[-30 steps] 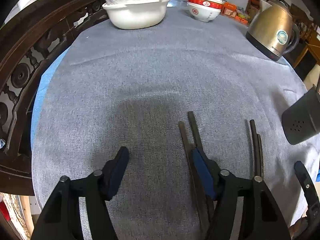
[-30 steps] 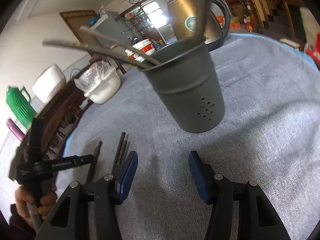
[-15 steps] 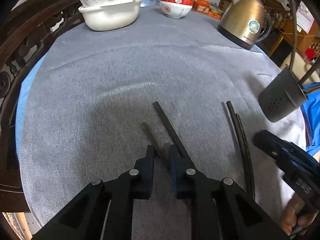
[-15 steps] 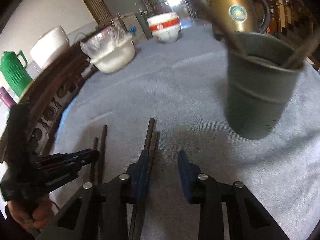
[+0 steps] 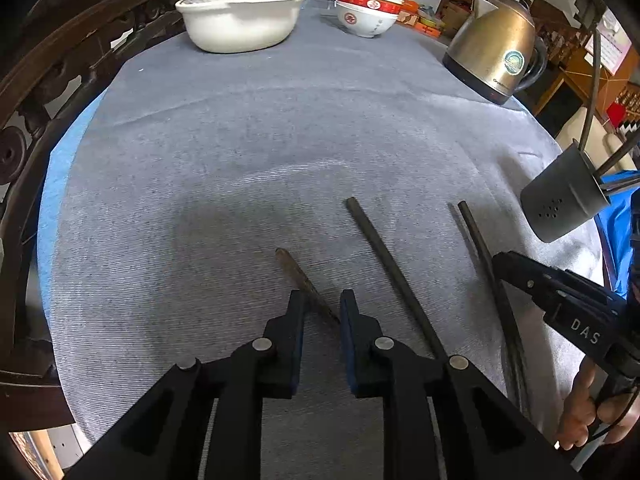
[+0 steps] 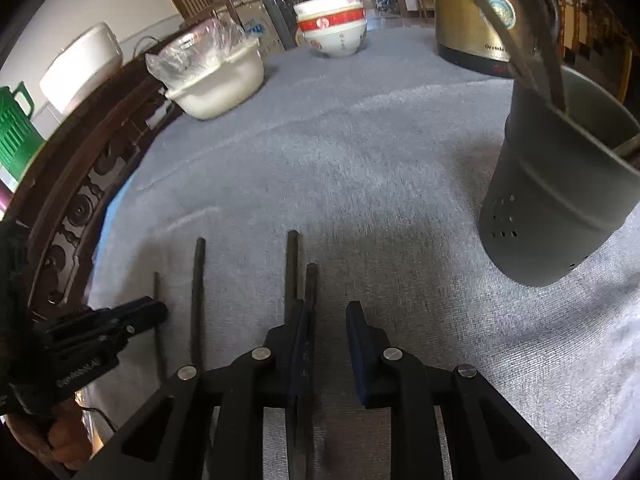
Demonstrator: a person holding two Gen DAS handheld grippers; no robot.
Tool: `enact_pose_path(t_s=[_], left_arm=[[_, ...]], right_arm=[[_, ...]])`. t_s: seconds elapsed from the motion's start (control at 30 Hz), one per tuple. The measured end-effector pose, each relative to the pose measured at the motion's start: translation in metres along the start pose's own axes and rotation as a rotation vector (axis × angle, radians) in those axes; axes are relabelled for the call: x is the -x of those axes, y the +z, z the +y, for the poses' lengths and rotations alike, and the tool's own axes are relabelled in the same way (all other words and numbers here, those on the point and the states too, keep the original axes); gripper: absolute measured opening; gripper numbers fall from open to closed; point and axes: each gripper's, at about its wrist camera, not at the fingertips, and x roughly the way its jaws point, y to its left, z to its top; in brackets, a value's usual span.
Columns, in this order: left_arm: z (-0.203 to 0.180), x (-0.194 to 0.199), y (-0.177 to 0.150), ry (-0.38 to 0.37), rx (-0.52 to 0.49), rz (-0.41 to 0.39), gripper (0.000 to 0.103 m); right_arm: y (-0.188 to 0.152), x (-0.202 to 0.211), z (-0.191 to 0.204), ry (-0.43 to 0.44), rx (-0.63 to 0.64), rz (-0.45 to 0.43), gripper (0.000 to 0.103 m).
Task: Organize utensils
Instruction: 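Close the right tool on another chopstick while the left tool holds its own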
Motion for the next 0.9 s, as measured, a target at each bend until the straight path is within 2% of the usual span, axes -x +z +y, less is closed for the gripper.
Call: enact_pose_path(t_s=[0.07, 0.23, 0.4, 0.5, 0.6, 0.67, 0.9], left_arm=[[0.004, 0.000, 0.001, -0.004, 0.012, 0.005, 0.018], [0.006, -0.001, 0.003, -0.008, 0.031, 0.017, 0.020], [0.004, -0.002, 0.006, 0.005, 0.049, 0.025, 0.023], [0.000, -0.003, 0.006, 0.025, 0.042, 0.028, 0.023], [-0.006, -0.005, 0.006, 0.054, 0.031, 0.029, 0.024], [-0.008, -0.005, 0.006, 0.070, 0.025, 0.031, 0.024], [-0.013, -0.006, 0.004, 0.103, 0.000, 0.034, 0.025]], right_arm=[[0.000, -0.003, 0.002, 0.006, 0.003, 0.017, 0.023], [0.000, -0.007, 0.017, -0.063, 0.090, 0.035, 0.023], [0.006, -0.012, 0.026, -0.095, 0.141, 0.075, 0.023], [0.009, -0.015, 0.024, -0.091, 0.147, 0.079, 0.022], [0.010, -0.014, 0.017, -0.095, 0.134, 0.070, 0.008], [0.010, -0.012, 0.010, -0.064, 0.103, 0.072, 0.008], [0.006, -0.004, -0.002, -0.073, 0.086, 0.074, 0.008]])
